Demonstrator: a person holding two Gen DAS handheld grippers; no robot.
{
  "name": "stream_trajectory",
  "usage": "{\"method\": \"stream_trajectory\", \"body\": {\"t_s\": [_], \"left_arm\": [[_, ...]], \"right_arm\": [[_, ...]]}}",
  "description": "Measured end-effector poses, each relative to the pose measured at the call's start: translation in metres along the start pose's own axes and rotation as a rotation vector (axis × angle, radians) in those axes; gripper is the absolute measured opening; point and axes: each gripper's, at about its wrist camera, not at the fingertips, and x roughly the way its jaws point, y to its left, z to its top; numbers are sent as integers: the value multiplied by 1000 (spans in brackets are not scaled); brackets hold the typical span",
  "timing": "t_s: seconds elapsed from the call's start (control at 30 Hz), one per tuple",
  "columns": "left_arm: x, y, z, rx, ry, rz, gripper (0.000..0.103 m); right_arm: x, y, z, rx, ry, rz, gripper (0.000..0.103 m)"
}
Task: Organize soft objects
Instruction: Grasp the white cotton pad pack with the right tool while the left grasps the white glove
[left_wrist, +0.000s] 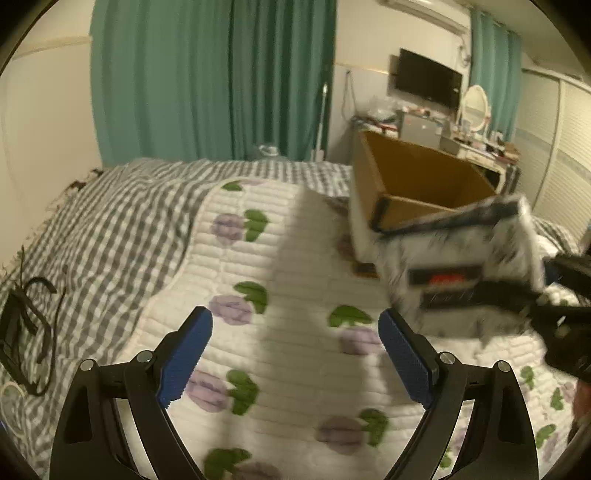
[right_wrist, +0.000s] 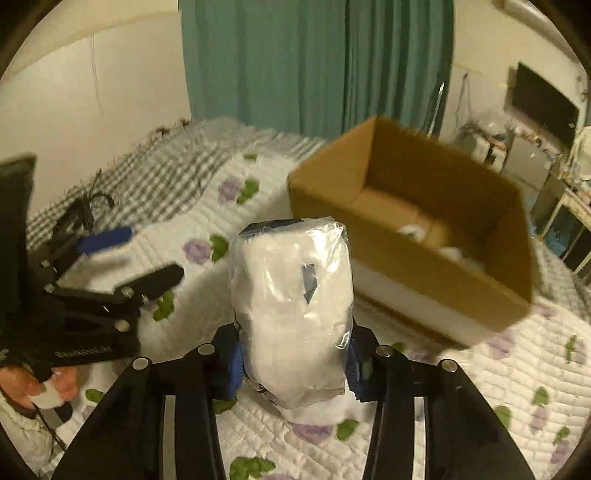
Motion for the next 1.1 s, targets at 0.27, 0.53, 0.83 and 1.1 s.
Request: {"method": "stream_trajectory", "body": {"t_s": [0.27, 0.53, 0.83, 1.1], "left_arm": [[0, -61, -8, 73, 42, -57, 93], [36, -111, -36, 116, 159, -146, 93], [82, -126, -43, 98, 240, -182, 91], [88, -131, -41, 122, 227, -189, 69]], "right_arm": [[-79, -35, -32, 109, -92, -180, 42], [-98, -88, -79, 316, -59, -373, 42], [-80, -106, -90, 358, -27, -461, 42], [-73, -109, -96, 370, -13, -452, 42]]}}
